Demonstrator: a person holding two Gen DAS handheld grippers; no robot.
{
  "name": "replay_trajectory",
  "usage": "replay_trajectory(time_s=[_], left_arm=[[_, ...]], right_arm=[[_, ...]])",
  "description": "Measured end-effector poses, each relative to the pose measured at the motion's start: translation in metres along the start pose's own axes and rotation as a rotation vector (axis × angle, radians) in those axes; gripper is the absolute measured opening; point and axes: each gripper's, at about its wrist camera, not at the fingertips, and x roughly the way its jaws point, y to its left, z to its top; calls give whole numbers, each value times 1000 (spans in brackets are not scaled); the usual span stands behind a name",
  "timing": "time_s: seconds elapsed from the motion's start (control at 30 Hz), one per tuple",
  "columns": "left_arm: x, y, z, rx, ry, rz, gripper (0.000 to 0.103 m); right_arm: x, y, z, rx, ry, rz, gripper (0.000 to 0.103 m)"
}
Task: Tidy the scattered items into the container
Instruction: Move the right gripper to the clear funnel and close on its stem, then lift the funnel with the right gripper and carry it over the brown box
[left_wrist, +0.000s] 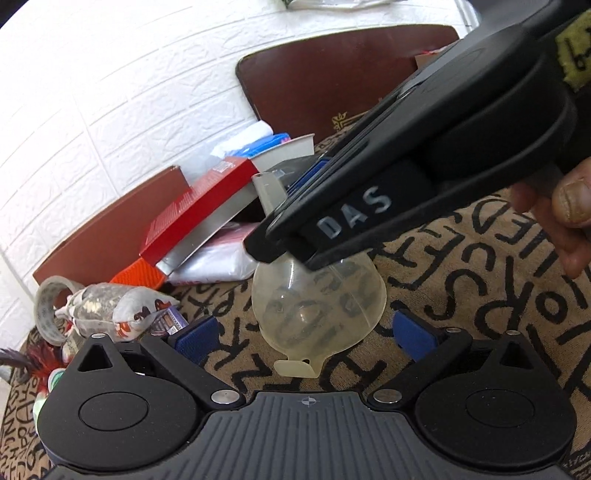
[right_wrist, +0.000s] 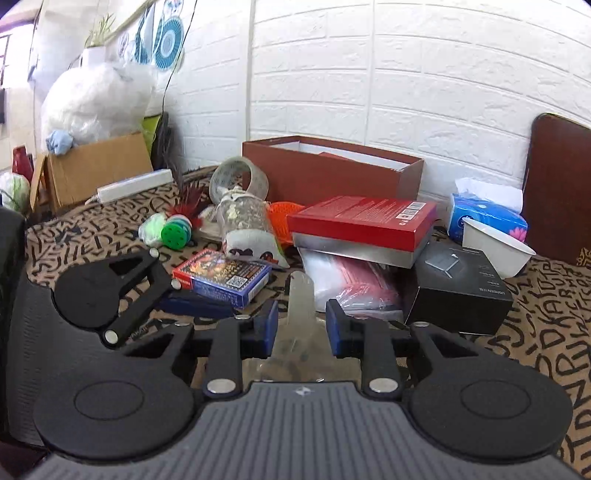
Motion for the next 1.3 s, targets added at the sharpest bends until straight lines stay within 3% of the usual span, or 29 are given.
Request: replay_trajectory(time_s=[0.07, 0.2, 0.33, 0.5, 0.6, 0.73, 0.9, 1.07, 1.17, 1.23, 1.3], left_arm=[[1, -1, 1, -9, 9, 7, 102], [2, -6, 6, 1, 24, 16, 102], [4, -9, 10, -6, 34, 13, 102], [12, -6, 20, -99, 45, -91, 103], [13, -10, 25, -112, -3, -141, 103], [2, -17, 29, -113, -123, -190, 103], [-8, -18, 32, -114, -155, -199, 103], [-26, -12, 39, -75, -195, -132, 103], [-34, 0, 43, -57, -235, -43, 103], [-39, 10, 46, -75, -258, 48, 102], [-42, 26, 48, -139, -270, 74, 94]], right_arm=[[-5, -5, 0, 30, -14, 2, 19], [-12, -32, -3, 210, -47, 45, 18], [-17, -71, -19, 489, -92, 136, 18], [-24, -105, -43, 718, -153, 184, 17], [-26, -112, -50, 758, -172, 196, 17], [-27, -112, -52, 767, -181, 199, 18], [-32, -114, -49, 768, -189, 212, 18], [-34, -108, -38, 788, -214, 257, 18], [-30, -105, -29, 830, -243, 311, 18], [-24, -100, -21, 858, -260, 343, 18], [-17, -93, -10, 857, -277, 364, 18]])
